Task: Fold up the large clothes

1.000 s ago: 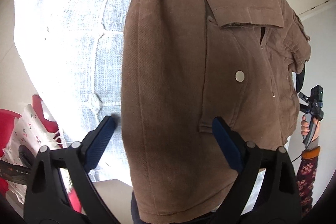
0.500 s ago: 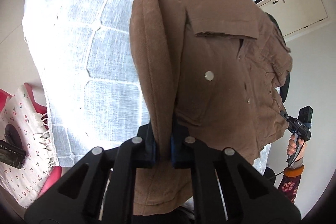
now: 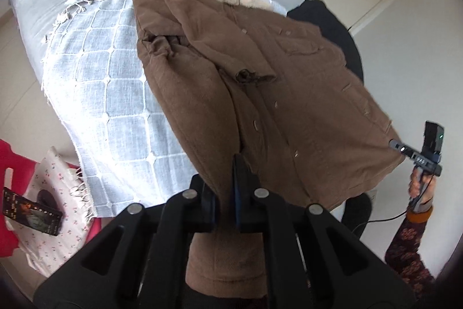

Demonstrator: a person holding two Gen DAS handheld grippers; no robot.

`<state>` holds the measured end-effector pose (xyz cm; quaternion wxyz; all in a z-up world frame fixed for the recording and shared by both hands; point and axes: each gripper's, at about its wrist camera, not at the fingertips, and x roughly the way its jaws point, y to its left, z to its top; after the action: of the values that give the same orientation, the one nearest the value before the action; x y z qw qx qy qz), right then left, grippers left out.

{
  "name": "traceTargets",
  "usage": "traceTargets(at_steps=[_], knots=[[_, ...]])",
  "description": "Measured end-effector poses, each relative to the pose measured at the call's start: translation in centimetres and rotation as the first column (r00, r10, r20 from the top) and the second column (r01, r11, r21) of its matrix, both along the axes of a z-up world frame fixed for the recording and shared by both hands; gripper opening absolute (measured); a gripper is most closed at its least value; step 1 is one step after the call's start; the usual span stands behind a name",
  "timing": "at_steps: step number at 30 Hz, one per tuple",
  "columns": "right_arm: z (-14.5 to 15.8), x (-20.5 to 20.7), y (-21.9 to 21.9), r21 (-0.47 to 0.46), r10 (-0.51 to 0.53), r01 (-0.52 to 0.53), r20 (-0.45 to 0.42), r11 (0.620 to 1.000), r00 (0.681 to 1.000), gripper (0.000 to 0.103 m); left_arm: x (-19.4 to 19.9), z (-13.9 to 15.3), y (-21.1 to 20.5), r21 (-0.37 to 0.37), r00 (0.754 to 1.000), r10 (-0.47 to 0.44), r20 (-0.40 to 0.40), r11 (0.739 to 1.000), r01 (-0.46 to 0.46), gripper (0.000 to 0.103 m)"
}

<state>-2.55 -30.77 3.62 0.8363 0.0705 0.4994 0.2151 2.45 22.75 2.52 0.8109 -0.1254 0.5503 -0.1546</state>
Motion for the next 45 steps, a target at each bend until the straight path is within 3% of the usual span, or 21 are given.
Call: traceTargets(at_steps=[2, 5, 9, 12, 16, 20, 24, 29, 30, 32, 33, 34, 35, 38, 41, 45], knots=[[-1.6, -0.2, 1.2, -0.067, -0.004, 0.001, -0.034, 0.998, 0.999, 0.014, -0.2, -2.1, -0.5, 0.098, 0.999, -0.020, -0.047, 0.995, 0.024, 0.015], [-5.2, 0.6, 0.9, -0.196, -0.055, 0.034, -0.099, 0.980, 0.994, 0.021, -0.3, -4.9, -0.7, 0.169, 0.994, -0.017, -0.109, 0.985, 0.036, 0.024], [-11.4, 1.9, -0.5, -0.373, -0.158, 0.073, -0.203, 0.925, 0.966, 0.029, -0.6, -5.3, -1.2, 0.235, 0.996, -0.003, -0.085, 0.972, 0.023, 0.051], [-12.6, 2.4, -2.2, -0.299, -0.184, 0.104, -0.253, 0.949, 0.950, 0.034, -0.6, -3.7, -1.3, 0.264, 0.999, 0.003, -0.036, 0.965, 0.007, 0.058], [-9.5, 2.8, -2.6, -0.353, -0.179, 0.108, -0.175, 0.929, 0.968, 0.044, 0.6, -0.3, -1.5, 0.236, 0.998, 0.006, 0.056, 0.972, -0.018, 0.077], [-6.6, 3.2, -2.1, -0.384, -0.169, 0.127, -0.078, 0.914, 0.983, 0.057, 3.7, 0.7, -3.0, 0.161, 0.996, 0.007, 0.085, 0.987, -0.021, 0.081], [-5.9, 3.3, -1.0, -0.335, -0.139, 0.119, -0.035, 0.935, 0.990, 0.063, 8.3, -2.1, -5.0, 0.049, 1.000, 0.006, 0.007, 0.999, -0.007, 0.081], [-7.0, 5.1, 1.9, -0.296, -0.093, 0.074, -0.051, 0.952, 0.994, 0.063, 13.4, -8.1, -7.1, 0.036, 0.993, 0.066, -0.101, 0.997, -0.062, 0.081], [-7.3, 5.4, 2.3, -0.291, -0.085, 0.065, -0.054, 0.954, 0.995, 0.063, 14.1, -9.0, -7.4, 0.038, 0.990, 0.082, -0.113, 0.996, -0.078, 0.078], [-7.7, 5.8, 3.3, -0.294, -0.075, 0.055, -0.059, 0.954, 0.995, 0.063, 14.7, -9.8, -7.8, 0.044, 0.989, 0.117, -0.089, 0.993, -0.113, 0.065], [-8.0, 6.0, 3.6, -0.298, -0.070, 0.049, -0.061, 0.953, 0.996, 0.063, 14.9, -10.0, -8.0, 0.055, 0.989, 0.127, -0.072, 0.991, -0.123, 0.052], [-8.2, 6.2, 4.0, -0.306, -0.064, 0.042, -0.063, 0.951, 0.996, 0.063, 15.1, -10.1, -8.2, 0.048, 0.990, 0.129, -0.064, 0.991, -0.126, 0.027], [-8.4, 6.4, 4.2, -0.313, -0.058, 0.035, -0.065, 0.949, 0.996, 0.063, 15.2, -10.1, -8.3, 0.036, 0.989, 0.131, -0.065, 0.991, -0.129, 0.016], [-8.5, 6.7, 4.6, -0.321, -0.051, 0.027, -0.067, 0.947, 0.996, 0.063, 15.1, -8.2, -7.7, 0.077, 0.988, 0.151, -0.016, 0.986, -0.150, 0.011], [-8.4, 7.1, 4.6, -0.319, -0.053, 0.030, -0.063, 0.947, 0.997, 0.063, 14.4, -4.0, -6.2, 0.191, 0.981, 0.150, 0.123, 0.966, -0.172, 0.010], [-8.3, 7.6, 4.4, -0.327, -0.061, 0.038, -0.060, 0.944, 0.996, 0.063, 14.4, 1.2, -1.6, 0.329, 0.945, 0.204, 0.255, 0.901, -0.283, 0.010]])
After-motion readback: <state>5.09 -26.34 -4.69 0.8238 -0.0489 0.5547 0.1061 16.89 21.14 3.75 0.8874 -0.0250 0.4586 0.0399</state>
